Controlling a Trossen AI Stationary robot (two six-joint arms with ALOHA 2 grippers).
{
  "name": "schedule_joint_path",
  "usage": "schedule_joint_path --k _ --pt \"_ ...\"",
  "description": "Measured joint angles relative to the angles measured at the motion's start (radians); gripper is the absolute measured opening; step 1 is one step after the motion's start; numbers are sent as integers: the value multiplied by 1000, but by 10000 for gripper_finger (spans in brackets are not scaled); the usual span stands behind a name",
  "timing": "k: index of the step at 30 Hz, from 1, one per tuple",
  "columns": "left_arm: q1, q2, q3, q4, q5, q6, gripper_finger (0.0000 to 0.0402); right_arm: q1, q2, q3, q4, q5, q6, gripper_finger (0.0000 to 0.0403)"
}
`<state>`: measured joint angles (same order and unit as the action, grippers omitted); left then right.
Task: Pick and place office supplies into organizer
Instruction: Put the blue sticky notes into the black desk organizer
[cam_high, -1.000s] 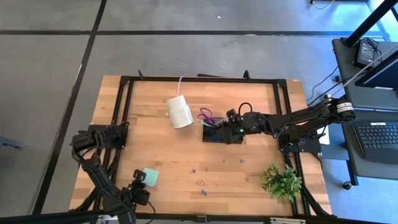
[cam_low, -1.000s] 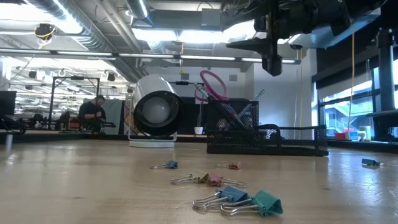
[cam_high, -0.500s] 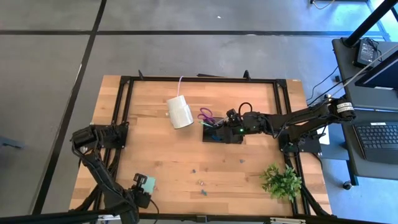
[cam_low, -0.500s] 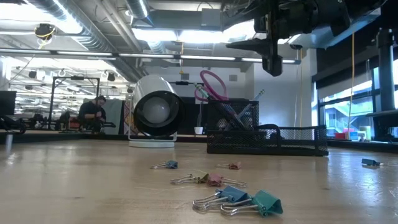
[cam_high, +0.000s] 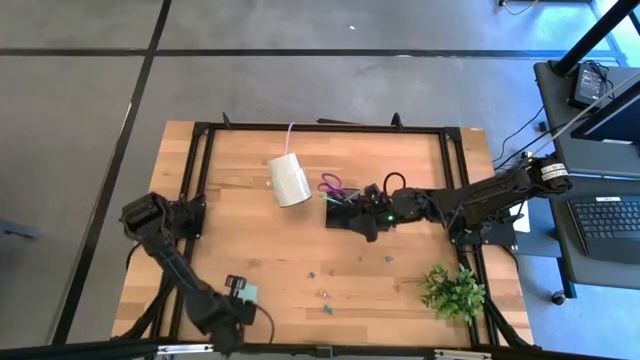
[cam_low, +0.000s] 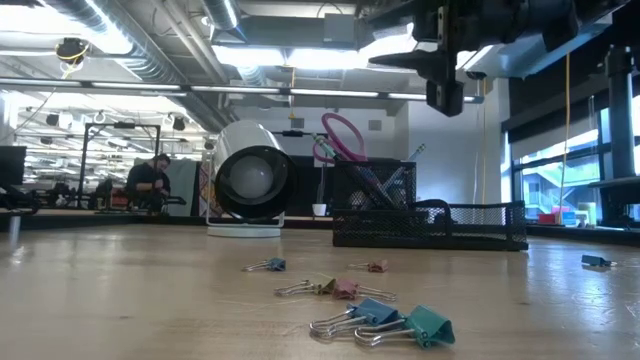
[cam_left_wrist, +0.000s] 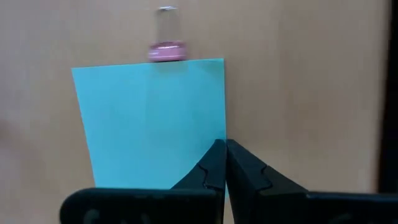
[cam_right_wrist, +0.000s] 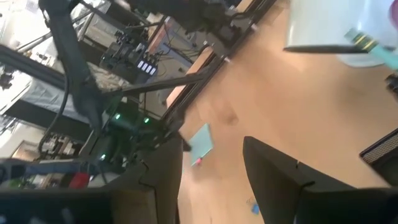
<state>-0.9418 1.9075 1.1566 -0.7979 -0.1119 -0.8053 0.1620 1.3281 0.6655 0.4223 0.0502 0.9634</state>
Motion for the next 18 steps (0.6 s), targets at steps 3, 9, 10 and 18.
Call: schedule_joint_path --k 3,9,10,18 --pt "55 -5 -20 3 0 24 2 23 0 0 0 0 -1 173" --pt "186 -7 -27 66 -12 136 2 63 0 0 0 0 -2 173" --pt "209 -7 -27 94 -13 156 2 69 0 0 0 1 -1 173" --pt "390 2 -34 299 -16 348 2 117 0 0 0 2 55 173"
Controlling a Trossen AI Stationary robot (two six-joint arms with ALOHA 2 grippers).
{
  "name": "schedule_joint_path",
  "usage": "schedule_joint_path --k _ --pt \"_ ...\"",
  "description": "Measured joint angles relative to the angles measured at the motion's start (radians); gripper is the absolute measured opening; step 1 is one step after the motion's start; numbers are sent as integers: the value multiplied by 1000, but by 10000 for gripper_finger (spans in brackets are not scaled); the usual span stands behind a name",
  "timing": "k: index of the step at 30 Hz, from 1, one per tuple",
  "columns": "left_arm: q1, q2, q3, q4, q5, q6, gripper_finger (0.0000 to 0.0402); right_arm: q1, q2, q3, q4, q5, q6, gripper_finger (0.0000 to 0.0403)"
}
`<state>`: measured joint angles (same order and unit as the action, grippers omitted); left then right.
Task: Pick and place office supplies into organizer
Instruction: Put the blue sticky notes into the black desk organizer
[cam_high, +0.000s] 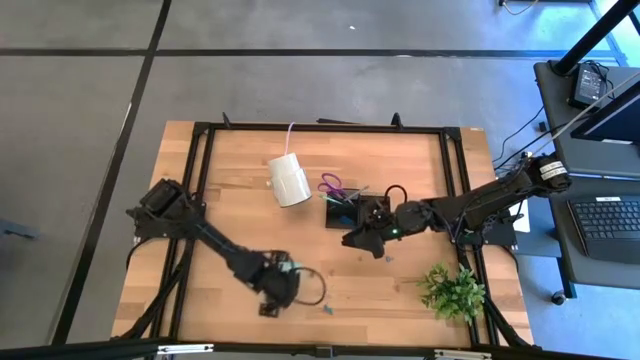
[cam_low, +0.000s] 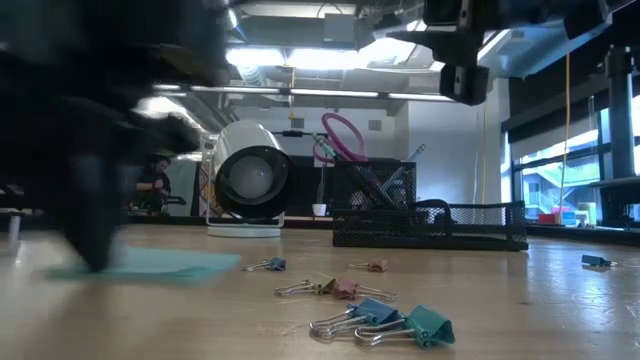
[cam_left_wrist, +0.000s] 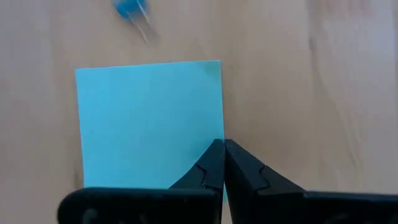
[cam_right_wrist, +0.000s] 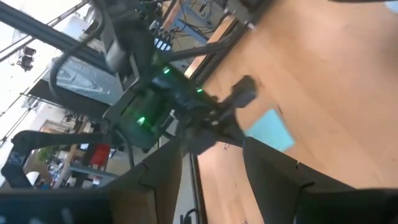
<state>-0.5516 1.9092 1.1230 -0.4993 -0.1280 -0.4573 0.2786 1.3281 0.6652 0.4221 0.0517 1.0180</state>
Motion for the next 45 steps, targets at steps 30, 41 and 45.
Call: schedule_joint_path --k 30,41,45 --pt "288 7 -3 398 90 -9 2 149 71 -1 -291 127 -227 173" --pt "338 -34 0 331 95 100 2 101 307 0 -38 127 -318 173" --pt "349 -101 0 207 84 175 2 81 352 0 22 127 -343 173"
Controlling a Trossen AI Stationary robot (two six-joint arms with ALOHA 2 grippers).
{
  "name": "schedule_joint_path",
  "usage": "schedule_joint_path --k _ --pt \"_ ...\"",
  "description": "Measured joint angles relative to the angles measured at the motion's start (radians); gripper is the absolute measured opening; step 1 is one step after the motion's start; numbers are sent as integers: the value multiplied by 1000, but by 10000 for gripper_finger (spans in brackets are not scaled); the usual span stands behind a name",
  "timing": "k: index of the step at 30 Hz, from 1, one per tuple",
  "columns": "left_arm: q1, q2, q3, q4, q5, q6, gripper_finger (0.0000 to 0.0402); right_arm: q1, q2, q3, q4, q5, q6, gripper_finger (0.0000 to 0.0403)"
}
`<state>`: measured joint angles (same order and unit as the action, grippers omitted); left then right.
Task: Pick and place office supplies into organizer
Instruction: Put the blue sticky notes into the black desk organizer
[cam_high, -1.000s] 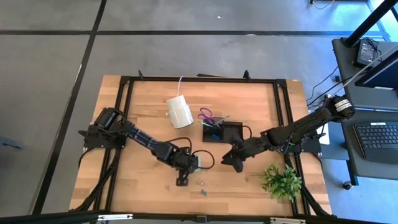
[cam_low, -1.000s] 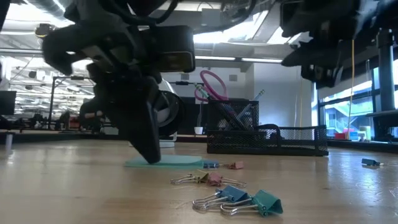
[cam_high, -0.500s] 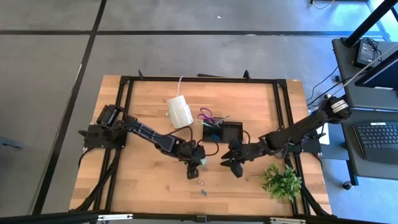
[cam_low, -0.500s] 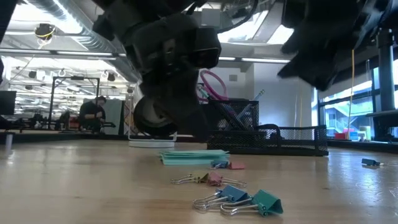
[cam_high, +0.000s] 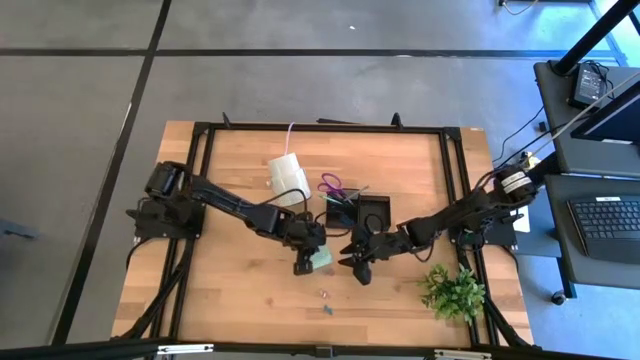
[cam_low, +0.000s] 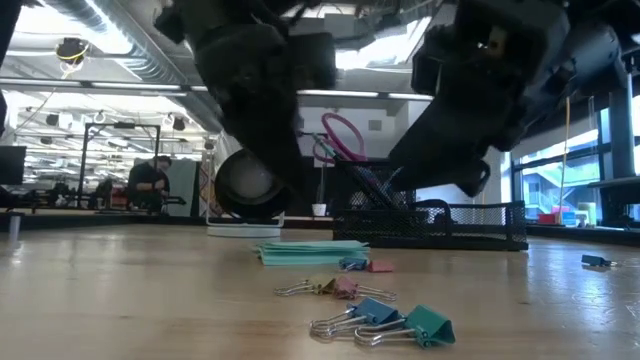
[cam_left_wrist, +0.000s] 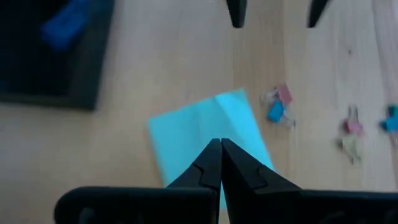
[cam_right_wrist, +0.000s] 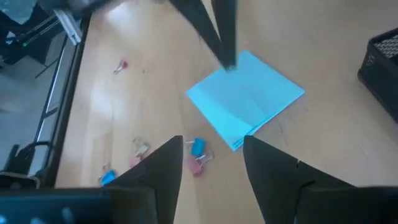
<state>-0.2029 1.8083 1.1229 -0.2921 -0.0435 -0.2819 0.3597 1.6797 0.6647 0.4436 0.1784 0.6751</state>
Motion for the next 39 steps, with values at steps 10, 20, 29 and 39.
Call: schedule_joint_path --k 10,20,29,39 --pt "33 -89 0 -210 -157 19 2 -4 66 11 94 -2 -221 173" --pt "60 -30 -1 -185 -83 -76 10 -4 66 15 94 -1 -392 173" --pt "59 -24 0 -145 -9 -101 62 -4 66 15 79 -2 -392 173" --pt "0 -24 0 -130 6 -96 108 -4 66 15 60 -2 -394 173"
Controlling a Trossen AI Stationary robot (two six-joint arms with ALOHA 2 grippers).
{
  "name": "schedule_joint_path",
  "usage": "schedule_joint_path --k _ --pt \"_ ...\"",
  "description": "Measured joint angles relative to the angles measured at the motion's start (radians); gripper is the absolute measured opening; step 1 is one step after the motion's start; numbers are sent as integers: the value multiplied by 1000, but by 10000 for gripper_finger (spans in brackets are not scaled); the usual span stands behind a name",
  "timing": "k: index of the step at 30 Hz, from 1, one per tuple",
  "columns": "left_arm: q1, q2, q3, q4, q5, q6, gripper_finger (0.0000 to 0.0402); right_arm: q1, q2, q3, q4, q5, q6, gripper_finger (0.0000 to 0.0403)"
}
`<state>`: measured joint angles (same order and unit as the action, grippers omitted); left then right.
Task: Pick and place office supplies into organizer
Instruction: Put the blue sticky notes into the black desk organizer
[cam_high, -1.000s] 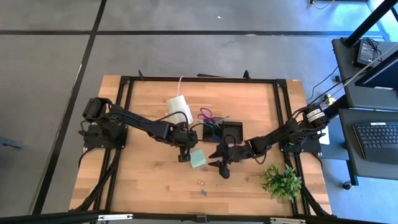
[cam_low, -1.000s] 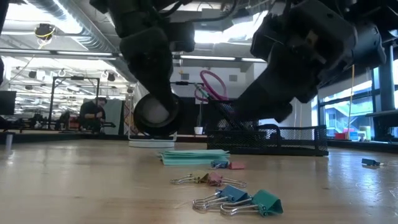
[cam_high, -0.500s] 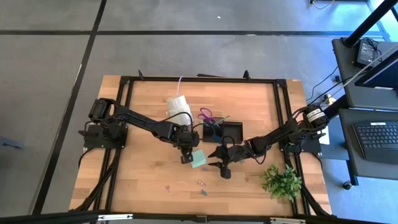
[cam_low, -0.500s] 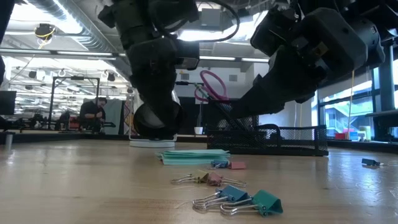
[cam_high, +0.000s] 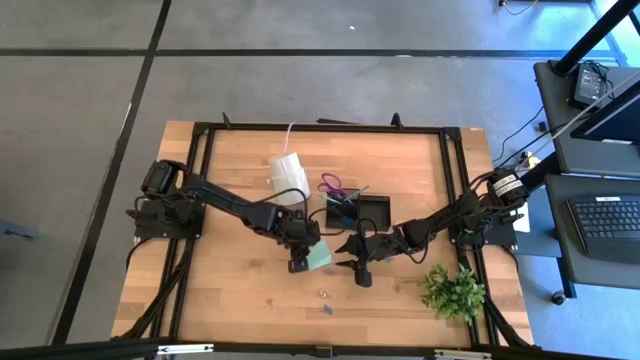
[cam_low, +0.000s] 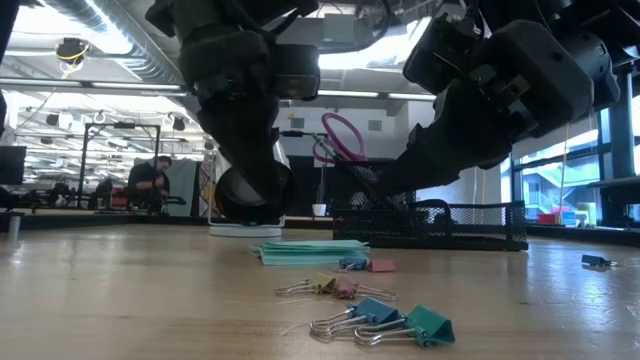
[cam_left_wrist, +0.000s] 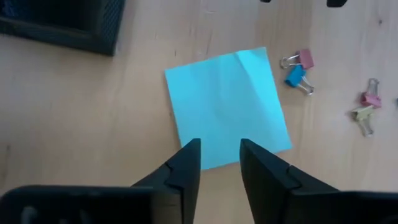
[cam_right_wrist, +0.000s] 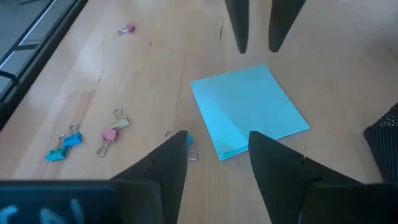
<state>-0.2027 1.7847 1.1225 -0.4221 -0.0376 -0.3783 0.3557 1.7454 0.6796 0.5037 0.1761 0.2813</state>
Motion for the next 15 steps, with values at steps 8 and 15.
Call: schedule_joint_path --k 8,15 --pt "0 57 0 12 2 -100 111 1 0 0 -9 1 -105 173" --pt "0 80 0 26 3 -122 111 1 0 0 -19 1 -252 173"
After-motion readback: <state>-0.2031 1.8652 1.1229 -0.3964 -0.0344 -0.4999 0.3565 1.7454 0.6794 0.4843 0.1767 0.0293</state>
